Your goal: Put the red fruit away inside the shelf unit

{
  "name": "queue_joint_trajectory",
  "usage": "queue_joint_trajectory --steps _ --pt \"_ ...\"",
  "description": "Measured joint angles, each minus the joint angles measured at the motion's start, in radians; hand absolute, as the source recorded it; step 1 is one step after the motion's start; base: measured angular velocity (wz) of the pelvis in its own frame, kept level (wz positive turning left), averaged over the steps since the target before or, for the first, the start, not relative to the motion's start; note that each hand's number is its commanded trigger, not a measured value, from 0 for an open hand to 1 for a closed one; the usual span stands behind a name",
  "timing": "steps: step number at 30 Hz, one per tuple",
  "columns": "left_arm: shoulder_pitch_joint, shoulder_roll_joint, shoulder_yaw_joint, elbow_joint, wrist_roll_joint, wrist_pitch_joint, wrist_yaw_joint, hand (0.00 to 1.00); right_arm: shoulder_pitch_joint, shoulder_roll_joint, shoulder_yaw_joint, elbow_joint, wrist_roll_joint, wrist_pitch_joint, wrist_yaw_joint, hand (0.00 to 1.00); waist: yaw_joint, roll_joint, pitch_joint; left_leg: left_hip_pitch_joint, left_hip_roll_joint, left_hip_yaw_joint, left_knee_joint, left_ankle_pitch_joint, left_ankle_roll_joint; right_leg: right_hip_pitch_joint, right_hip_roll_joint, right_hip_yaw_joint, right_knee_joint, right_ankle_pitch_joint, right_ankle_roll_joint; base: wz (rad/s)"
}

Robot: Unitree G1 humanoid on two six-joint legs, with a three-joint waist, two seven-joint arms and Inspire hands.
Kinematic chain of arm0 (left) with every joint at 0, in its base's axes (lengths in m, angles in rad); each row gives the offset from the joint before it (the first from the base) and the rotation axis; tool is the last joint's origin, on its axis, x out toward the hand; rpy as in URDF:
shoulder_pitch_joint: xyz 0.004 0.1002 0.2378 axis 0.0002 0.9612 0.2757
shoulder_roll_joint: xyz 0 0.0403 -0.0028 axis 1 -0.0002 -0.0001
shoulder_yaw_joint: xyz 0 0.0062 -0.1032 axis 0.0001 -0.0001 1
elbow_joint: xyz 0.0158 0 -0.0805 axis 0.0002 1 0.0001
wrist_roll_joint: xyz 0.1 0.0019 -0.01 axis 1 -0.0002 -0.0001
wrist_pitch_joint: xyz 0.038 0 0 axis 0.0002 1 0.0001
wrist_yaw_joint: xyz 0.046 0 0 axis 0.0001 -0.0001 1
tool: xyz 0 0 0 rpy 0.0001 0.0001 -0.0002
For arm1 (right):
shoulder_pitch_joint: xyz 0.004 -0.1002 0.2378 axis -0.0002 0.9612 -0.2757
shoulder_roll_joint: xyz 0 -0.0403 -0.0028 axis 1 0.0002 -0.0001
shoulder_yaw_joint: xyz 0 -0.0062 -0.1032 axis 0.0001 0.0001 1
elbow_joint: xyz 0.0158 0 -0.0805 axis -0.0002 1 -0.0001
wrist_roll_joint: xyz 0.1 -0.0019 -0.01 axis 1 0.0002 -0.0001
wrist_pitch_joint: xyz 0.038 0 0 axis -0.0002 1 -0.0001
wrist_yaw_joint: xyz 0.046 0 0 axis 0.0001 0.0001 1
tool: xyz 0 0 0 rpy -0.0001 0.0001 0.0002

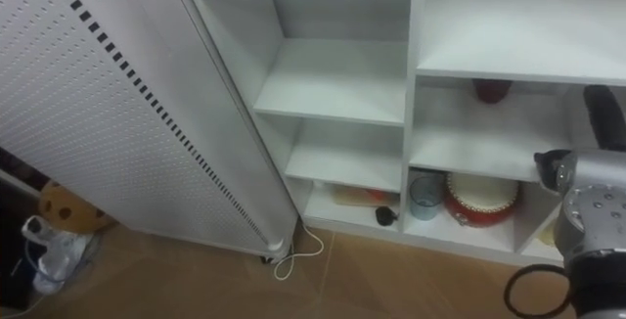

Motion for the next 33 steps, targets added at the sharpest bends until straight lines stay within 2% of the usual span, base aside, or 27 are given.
queue_joint_trajectory --steps 4,8,11,14,16,20,23,25,27,28,30,33 --pt "0.000 -0.001 0.000 0.007 0.005 0.005 -0.004 0.00 0.013 0.000 0.000 0.081 0.041 0.013 0.058 0.00 0.010 0.001 0.0017 0.086 0.005 0.005 -0.052 0.000 0.000 0.083 0.015 0.001 -0.056 0.008 0.008 -0.08" --pt "-0.004 -0.002 0.001 0.013 0.016 0.011 -0.032 0.00 0.060 0.000 -0.002 0.185 0.084 0.023 0.172 0.00 0.026 0.004 0.0053 0.203 0.015 0.007 -0.136 0.005 -0.004 0.198 0.033 -0.007 -0.149 0.029 0.012 -0.13" --pt "-0.038 -0.004 0.003 0.060 0.010 0.028 -0.055 0.00 0.129 0.006 -0.002 0.241 0.093 0.038 0.244 0.00 0.028 0.002 0.0075 0.291 0.015 0.006 -0.213 0.022 -0.006 0.291 0.041 -0.027 -0.227 0.043 0.016 0.01" --pt "-0.076 -0.007 0.003 0.122 0.012 0.032 -0.077 0.00 0.184 0.023 -0.012 0.267 0.097 0.059 0.298 0.00 0.024 0.000 0.0093 0.377 0.015 0.005 -0.295 0.036 -0.009 0.371 0.051 -0.028 -0.305 0.063 0.021 -0.04" --pt "-0.094 -0.008 0.014 0.144 0.018 0.042 -0.090 0.00 0.220 0.044 -0.047 0.273 0.105 0.059 0.324 0.00 0.016 -0.001 0.0103 0.427 0.016 0.006 -0.328 0.045 -0.010 0.423 0.053 -0.039 -0.339 0.063 0.024 0.02" --pt "-0.126 -0.022 0.048 0.167 0.040 0.065 -0.108 0.00 0.299 0.125 -0.080 0.299 0.108 0.091 0.414 0.00 -0.038 -0.013 0.0151 0.548 0.016 0.006 -0.420 0.051 -0.015 0.551 0.070 -0.055 -0.432 0.067 0.036 0.08" --pt "-0.121 -0.035 0.067 0.163 0.045 0.067 -0.111 0.00 0.387 0.182 -0.079 0.313 0.102 0.108 0.454 0.00 -0.067 -0.019 0.0106 0.634 0.019 0.007 -0.477 0.052 -0.017 0.643 0.093 -0.060 -0.514 0.081 0.050 -0.02" --pt "-0.111 -0.045 0.103 0.153 0.057 0.072 -0.110 0.00 0.458 0.220 -0.077 0.311 0.079 0.122 0.480 0.00 -0.085 -0.021 0.0072 0.682 0.023 0.007 -0.509 0.053 -0.018 0.701 0.107 -0.069 -0.563 0.095 0.057 -0.04" --pt "-0.106 -0.057 0.162 0.155 0.088 0.072 -0.101 0.00 0.585 0.261 -0.075 0.314 0.078 0.142 0.504 0.00 -0.100 -0.035 -0.0116 0.749 0.020 0.014 -0.555 0.053 -0.018 0.766 0.114 -0.070 -0.611 0.103 0.068 -0.02" --pt "-0.101 -0.062 0.182 0.151 0.096 0.072 -0.094 0.00 0.617 0.268 -0.074 0.316 0.067 0.148 0.508 0.00 -0.108 -0.036 -0.0131 0.766 0.019 0.015 -0.564 0.053 -0.017 0.786 0.116 -0.071 -0.624 0.105 0.071 0.04" --pt "-0.061 -0.074 0.234 0.129 0.116 0.069 -0.060 0.00 0.737 0.299 -0.052 0.331 -0.019 0.166 0.538 0.00 -0.139 -0.046 -0.0237 0.838 0.016 0.020 -0.605 0.053 -0.017 0.860 0.120 -0.076 -0.673 0.110 0.080 -0.02" --pt "-0.012 -0.094 0.293 0.094 0.150 0.071 -0.032 0.00 0.880 0.320 0.013 0.338 -0.081 0.169 0.563 0.00 -0.165 -0.057 -0.0314 0.910 0.016 0.030 -0.640 0.053 -0.017 0.932 0.127 -0.074 -0.712 0.115 0.087 -0.11"
